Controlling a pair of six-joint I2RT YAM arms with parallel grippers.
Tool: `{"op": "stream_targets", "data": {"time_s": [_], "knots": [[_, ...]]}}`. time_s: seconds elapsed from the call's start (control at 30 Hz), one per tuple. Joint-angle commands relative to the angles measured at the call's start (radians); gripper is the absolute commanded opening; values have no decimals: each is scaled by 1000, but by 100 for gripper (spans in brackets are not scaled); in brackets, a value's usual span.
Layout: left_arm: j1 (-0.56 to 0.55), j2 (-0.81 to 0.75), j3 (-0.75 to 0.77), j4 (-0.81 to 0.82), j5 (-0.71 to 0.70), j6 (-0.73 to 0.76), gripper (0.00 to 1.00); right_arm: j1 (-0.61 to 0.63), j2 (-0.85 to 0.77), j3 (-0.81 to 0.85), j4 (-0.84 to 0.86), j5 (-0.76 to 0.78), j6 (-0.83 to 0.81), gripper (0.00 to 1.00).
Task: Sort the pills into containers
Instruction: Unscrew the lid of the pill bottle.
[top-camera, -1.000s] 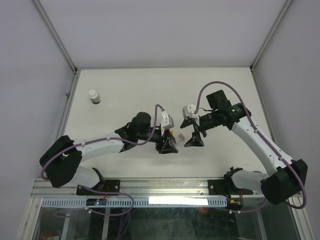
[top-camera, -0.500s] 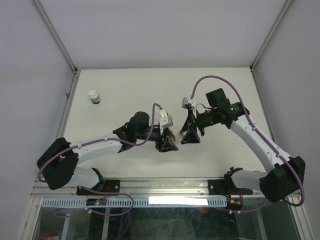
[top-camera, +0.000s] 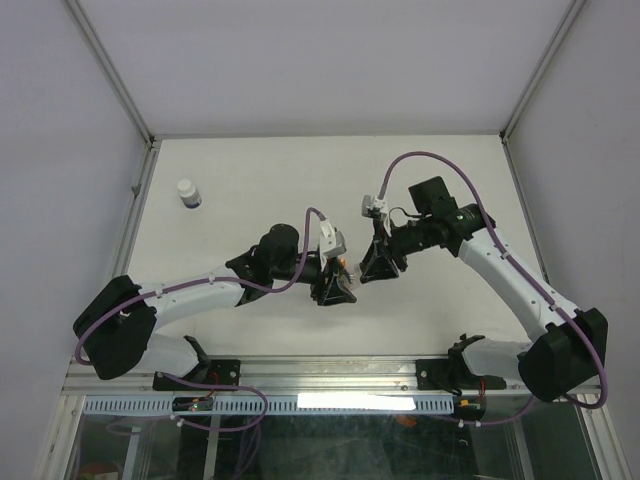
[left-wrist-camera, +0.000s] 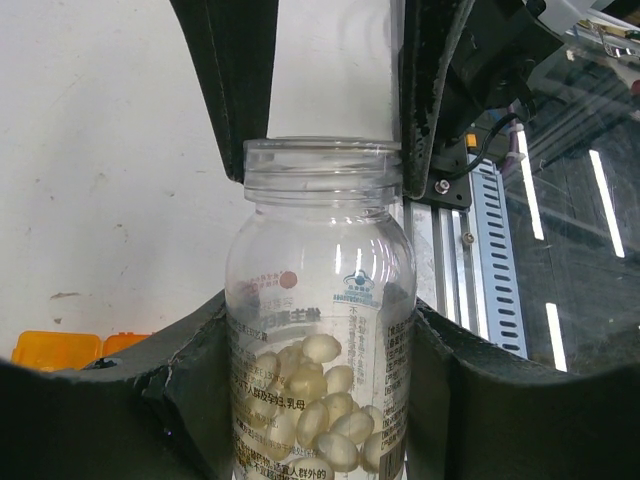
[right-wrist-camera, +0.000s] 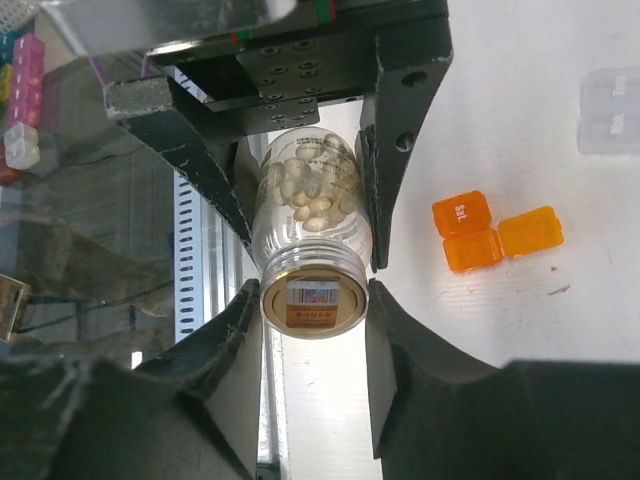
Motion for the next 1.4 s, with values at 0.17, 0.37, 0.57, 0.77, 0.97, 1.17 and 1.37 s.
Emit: {"op": "stream_targets", "data": {"time_s": [0.17, 0.37, 0.57, 0.77, 0.97, 1.17, 1.37], "knots": [[0, -7, 25, 65, 71, -8, 0, 30, -51, 30, -171, -96, -653, 4], [0, 5, 30, 58, 83, -8, 0, 43, -13, 99, -213, -35, -897, 10], [0, 1, 20, 58, 73, 0, 0, 43, -19, 89, -179, -80, -735, 76], [2, -13, 9, 56, 50, 7, 0, -18, -73, 72, -39, -88, -340, 93], [2, -51, -1, 56, -1, 6, 0, -60, -53, 8, 50, -127, 63, 95], [1, -75, -13, 59, -25, 5, 0, -57, -29, -30, 63, -140, 130, 94], [1, -74, -9, 62, -32, 2, 0, -28, -12, -29, 113, -118, 203, 81]]}}
